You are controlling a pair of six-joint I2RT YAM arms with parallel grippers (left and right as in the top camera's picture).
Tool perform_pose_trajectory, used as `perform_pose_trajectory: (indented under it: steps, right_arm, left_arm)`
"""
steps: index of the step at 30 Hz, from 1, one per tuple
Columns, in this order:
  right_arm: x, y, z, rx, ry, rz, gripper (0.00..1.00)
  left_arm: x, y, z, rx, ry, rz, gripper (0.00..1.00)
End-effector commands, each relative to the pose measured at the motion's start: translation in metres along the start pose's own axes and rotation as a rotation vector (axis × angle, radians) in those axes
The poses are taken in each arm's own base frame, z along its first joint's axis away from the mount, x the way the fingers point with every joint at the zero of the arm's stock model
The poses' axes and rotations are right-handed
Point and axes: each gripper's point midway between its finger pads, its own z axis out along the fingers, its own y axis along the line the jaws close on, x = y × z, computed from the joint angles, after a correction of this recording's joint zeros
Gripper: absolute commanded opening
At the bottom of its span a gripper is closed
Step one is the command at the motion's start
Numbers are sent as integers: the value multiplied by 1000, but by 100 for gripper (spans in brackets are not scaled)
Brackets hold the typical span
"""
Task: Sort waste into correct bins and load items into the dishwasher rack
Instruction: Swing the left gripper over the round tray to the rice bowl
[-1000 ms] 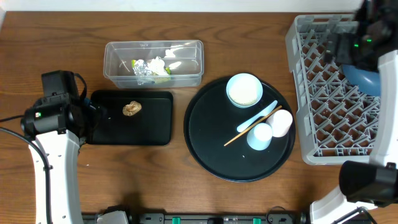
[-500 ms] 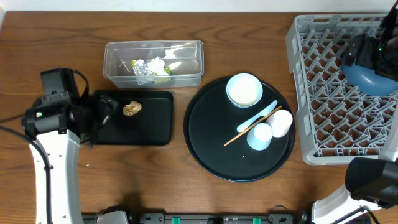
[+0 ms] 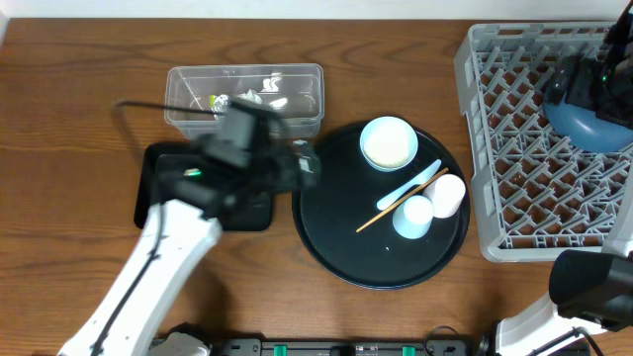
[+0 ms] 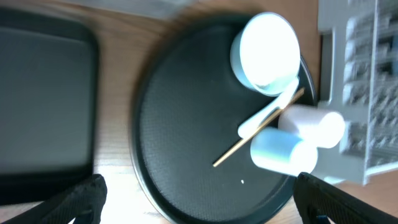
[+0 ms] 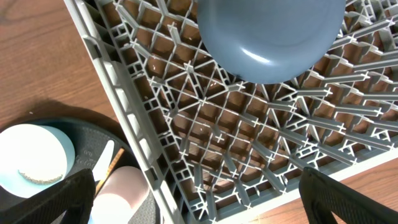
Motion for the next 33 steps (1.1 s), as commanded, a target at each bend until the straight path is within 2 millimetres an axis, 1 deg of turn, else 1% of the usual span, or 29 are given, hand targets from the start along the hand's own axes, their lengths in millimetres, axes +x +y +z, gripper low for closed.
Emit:
perform_pose_trajectory:
  steps: [1, 3, 5, 7, 8, 12, 14, 16, 20, 24, 29, 33]
  right_arm:
    - [0, -2, 0, -2, 1, 16, 99]
    - [0, -2, 0, -2, 1, 16, 99]
    - [0, -2, 0, -2, 1, 16, 99]
    - [0, -2, 0, -2, 1, 16, 99]
    - [0, -2, 0, -2, 1, 16, 99]
    - [0, -2, 0, -2, 1, 16, 99]
    - [0, -2, 0, -2, 1, 16, 99]
    - [0, -2, 0, -2, 1, 16, 99]
    - [0, -2, 0, -2, 1, 16, 99]
    - [0, -2, 0, -2, 1, 16, 99]
    - [0, -2, 0, -2, 1, 16, 99]
    - [0, -2, 0, -2, 1, 16, 99]
  left_arm:
    - [-12, -17, 16, -70, -46, 120, 97]
    - [-13, -30, 30, -68, -19, 219, 97]
    - [-14, -41, 45, -68, 10, 369, 100]
    - [-16, -56, 60, -51, 15, 549, 98]
    - [-19, -65, 68, -33, -4, 609, 98]
    - [-31, -100, 90, 36, -105, 782, 98]
    - [-32, -111, 100, 54, -128, 839, 98]
    - [-26, -113, 109, 57, -115, 864, 98]
    - [-12, -108, 129, 50, -54, 950, 98]
    - [4, -105, 143, 94, 15, 1017, 98]
    - [11, -100, 159, 101, 49, 1083, 98]
    - [12, -99, 171, 103, 46, 1157, 98]
